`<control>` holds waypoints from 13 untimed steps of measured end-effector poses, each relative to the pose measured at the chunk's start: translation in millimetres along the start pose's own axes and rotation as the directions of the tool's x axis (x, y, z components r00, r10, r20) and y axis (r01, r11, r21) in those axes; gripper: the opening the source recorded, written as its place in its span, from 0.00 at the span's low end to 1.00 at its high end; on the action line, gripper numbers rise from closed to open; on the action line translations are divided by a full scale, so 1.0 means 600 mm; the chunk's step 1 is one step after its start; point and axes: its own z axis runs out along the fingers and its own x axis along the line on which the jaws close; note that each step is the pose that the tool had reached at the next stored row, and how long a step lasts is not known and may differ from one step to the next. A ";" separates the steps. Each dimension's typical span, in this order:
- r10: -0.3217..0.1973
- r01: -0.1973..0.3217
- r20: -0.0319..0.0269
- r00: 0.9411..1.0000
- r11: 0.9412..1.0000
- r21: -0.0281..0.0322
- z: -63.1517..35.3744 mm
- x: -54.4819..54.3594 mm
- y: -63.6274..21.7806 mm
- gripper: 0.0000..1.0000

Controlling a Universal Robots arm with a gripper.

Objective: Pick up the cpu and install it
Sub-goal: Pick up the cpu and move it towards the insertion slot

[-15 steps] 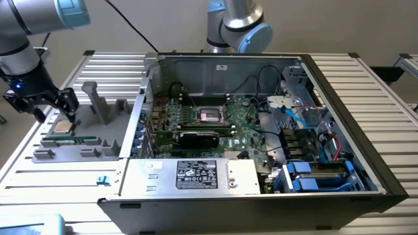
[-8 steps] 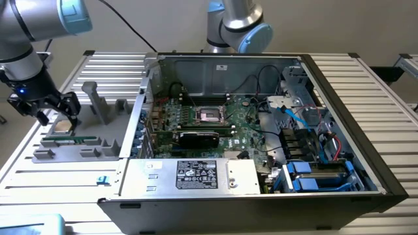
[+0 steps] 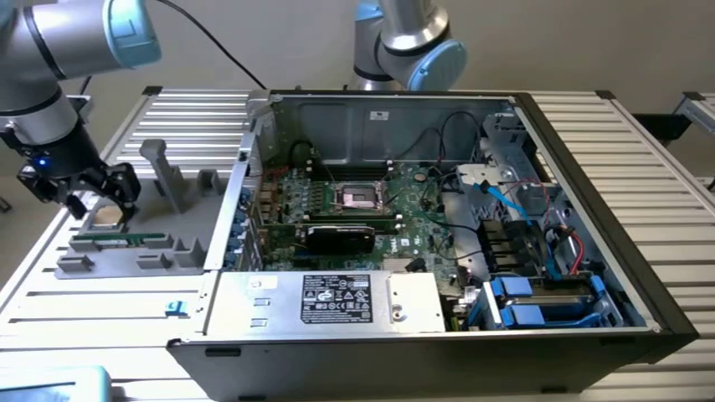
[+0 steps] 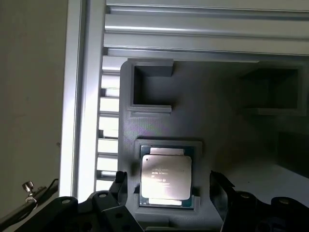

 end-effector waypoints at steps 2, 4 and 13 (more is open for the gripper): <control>0.000 0.000 0.000 1.000 1.000 0.001 0.003 0.000 0.001 0.78; 0.000 0.000 0.000 1.000 1.000 0.002 0.005 0.000 0.002 0.78; 0.002 -0.002 -0.009 1.000 1.000 0.006 0.010 -0.001 0.007 0.78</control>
